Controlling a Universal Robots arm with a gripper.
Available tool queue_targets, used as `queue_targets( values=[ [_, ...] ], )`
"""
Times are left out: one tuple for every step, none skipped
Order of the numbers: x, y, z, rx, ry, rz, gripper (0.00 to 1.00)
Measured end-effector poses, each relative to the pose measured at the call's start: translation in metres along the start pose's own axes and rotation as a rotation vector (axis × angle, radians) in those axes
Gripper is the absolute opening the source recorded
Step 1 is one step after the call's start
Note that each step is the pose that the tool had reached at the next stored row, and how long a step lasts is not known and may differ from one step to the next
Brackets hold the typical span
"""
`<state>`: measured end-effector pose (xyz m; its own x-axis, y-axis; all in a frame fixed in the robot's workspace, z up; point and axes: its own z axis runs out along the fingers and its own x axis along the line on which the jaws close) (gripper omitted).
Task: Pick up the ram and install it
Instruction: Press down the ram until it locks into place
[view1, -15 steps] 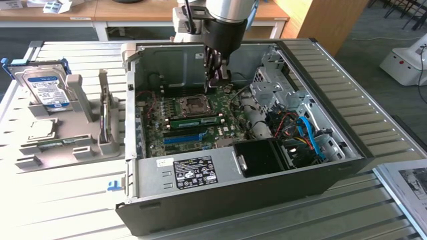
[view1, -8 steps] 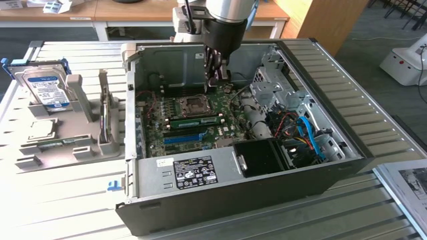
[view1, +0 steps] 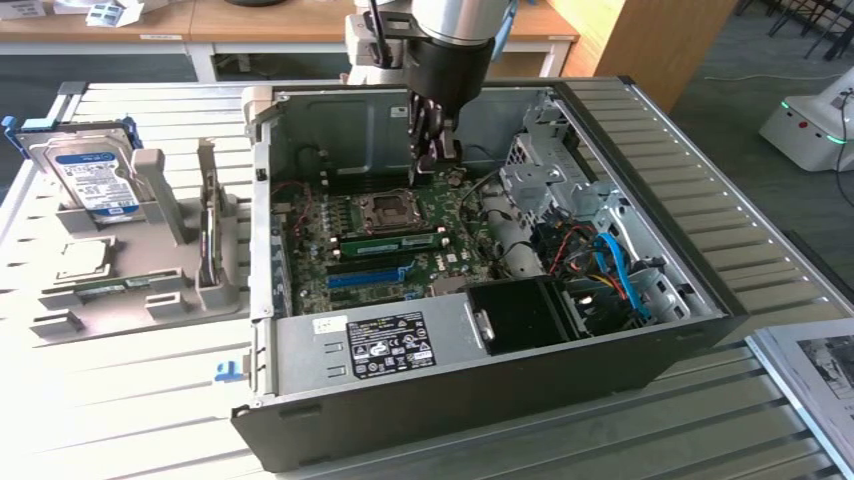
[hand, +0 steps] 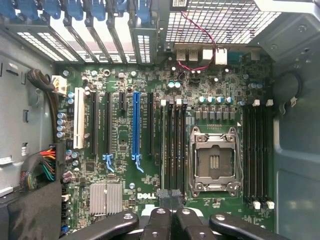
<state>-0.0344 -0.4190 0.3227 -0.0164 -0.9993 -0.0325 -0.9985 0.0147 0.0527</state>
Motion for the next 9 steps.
queue_targets(
  values=[
    [0.0000, 0.0001, 0.0000, 0.0019, 0.0000, 0.000, 0.10],
    [0.0000, 0.0002, 0.0000, 0.0043, -0.0001, 0.000, 0.10],
    [0.0000, 0.0004, 0.0000, 0.0064, -0.0002, 0.000, 0.10],
    [0.0000, 0.0006, 0.0000, 0.0088, -0.0001, 0.000, 0.10],
    [0.0000, 0.0007, 0.0000, 0.0111, -0.0002, 0.000, 0.10],
    [0.0000, 0.0009, 0.0000, 0.0136, -0.0002, 0.000, 0.10],
    [0.0000, 0.0011, 0.0000, 0.0163, -0.0003, 0.000, 0.10],
    [0.0000, 0.0013, 0.0001, 0.0192, -0.0003, -0.001, 0.10],
    [0.0000, 0.0016, 0.0000, 0.0229, -0.0003, -0.001, 0.10]
  ],
)
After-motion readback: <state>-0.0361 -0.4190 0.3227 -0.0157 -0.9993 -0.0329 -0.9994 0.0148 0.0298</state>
